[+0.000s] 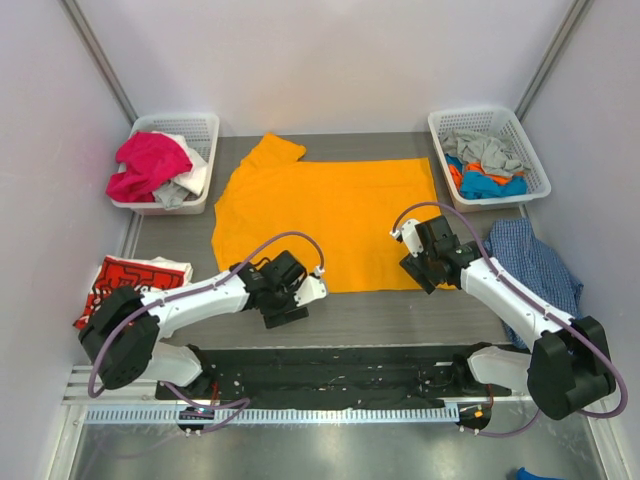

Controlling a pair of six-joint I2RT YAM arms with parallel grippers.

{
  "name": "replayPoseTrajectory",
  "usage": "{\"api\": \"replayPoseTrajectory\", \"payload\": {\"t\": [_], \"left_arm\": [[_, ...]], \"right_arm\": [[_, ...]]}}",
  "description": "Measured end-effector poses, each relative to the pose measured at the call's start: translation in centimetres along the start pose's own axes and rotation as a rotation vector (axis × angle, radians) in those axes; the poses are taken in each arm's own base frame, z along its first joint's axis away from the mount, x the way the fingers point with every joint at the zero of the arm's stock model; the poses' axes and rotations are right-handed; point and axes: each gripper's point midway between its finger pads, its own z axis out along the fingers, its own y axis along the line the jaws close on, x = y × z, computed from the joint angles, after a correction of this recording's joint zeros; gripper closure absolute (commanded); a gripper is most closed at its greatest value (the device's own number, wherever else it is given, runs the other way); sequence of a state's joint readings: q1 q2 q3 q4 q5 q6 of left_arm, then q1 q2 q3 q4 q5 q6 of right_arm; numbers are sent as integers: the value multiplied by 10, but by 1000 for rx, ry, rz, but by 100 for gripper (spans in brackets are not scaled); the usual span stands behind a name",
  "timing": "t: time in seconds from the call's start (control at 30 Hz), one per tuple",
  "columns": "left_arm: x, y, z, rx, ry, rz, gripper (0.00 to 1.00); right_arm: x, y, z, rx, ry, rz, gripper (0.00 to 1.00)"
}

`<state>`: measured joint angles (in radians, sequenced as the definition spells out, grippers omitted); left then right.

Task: Fold and stack the t-shirts
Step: Grap the side of the flattened tshirt closest away from the robot with both arms

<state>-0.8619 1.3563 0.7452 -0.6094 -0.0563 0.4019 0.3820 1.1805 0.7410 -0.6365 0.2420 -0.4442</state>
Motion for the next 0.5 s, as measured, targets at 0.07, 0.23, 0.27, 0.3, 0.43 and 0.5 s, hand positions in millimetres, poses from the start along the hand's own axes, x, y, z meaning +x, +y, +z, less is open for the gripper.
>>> {"api": "replayPoseTrajectory", "payload": {"t": [0.07, 0.23, 0.27, 0.3, 0.43, 0.5], "left_arm": [[-2, 1, 2, -5, -3, 2, 29], [-6, 3, 7, -10, -12, 7, 32], [-6, 4, 9, -10, -11, 8, 35], [-7, 4, 10, -9, -11, 10, 38], [-7, 4, 15, -6, -3, 21, 54], [-6, 5, 18, -8, 3, 26, 65]], "right_arm": [[0, 0, 0, -1, -1, 1, 26], [0, 1, -1, -3, -5, 4, 26], [0, 1, -1, -3, -6, 5, 26], [0, 1, -1, -3, -7, 5, 26], [0, 1, -3, -3, -16, 6, 26], [-1, 0, -5, 1, -24, 9, 26]]}}
